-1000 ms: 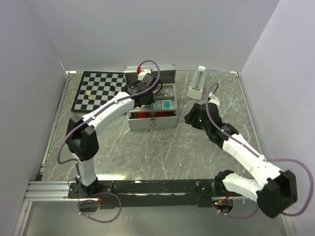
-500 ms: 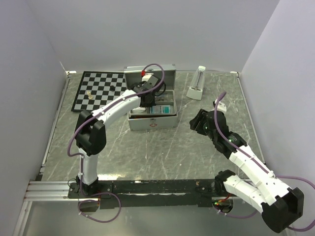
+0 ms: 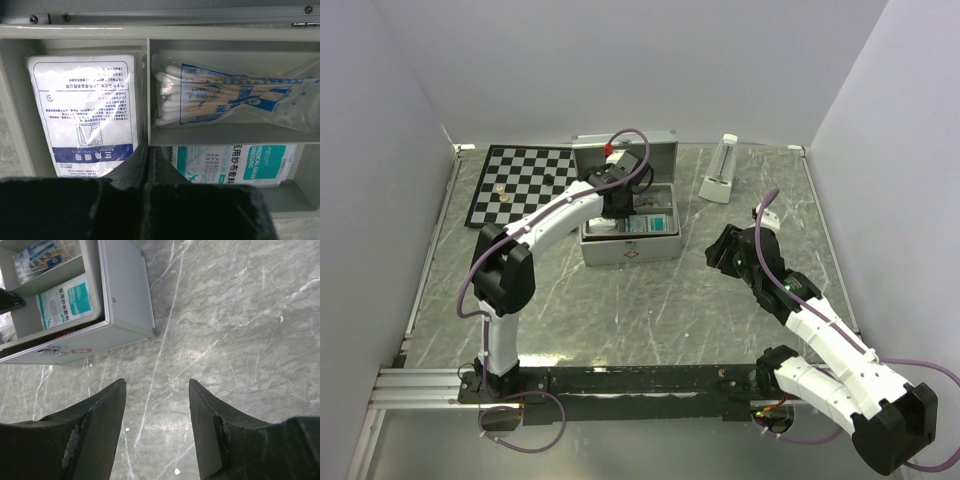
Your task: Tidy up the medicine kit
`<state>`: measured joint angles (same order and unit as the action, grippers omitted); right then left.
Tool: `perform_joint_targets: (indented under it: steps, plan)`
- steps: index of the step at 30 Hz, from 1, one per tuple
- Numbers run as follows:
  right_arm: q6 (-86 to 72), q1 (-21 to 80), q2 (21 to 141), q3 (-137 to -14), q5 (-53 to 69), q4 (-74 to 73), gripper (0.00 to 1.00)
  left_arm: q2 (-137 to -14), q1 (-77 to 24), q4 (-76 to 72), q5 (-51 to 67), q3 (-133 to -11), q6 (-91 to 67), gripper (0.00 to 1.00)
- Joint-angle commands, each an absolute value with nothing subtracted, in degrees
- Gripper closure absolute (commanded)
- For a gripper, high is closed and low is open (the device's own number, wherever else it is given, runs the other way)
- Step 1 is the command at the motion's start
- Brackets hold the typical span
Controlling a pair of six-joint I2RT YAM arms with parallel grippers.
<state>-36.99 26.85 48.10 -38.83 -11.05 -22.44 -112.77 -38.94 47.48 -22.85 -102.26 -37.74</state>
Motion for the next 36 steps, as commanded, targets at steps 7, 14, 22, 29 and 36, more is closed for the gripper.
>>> perform_joint_targets:
  steps: [7,14,22,29,36]
  plan:
    - [-37.5,26.6,47.3,-37.6,-10.4,-21.7,0.4,-109.4,-39.2,47.0,-19.5,-103.0,-39.6,0.99]
    - [-37.4,26.5,47.3,-37.5,-10.1,-21.7,0.4,-108.1,-39.2,48.0,-19.2,-102.7,-40.2,0.99]
    - [-37.4,26.5,47.2,-37.2,-10.0,-21.8,0.4,-106.3,-39.1,48.7,-18.9,-102.7,-39.7,0.99]
    - [-37.6,26.5,46.8,-36.7,-10.0,-21.8,0.4,-106.8,-38.9,48.7,-18.1,-101.3,-39.6,0.99]
    - [-37.6,26.5,46.3,-36.1,-10.4,-22.0,0.4,-108.3,-38.1,48.3,-18.0,-99.6,-39.6,0.99]
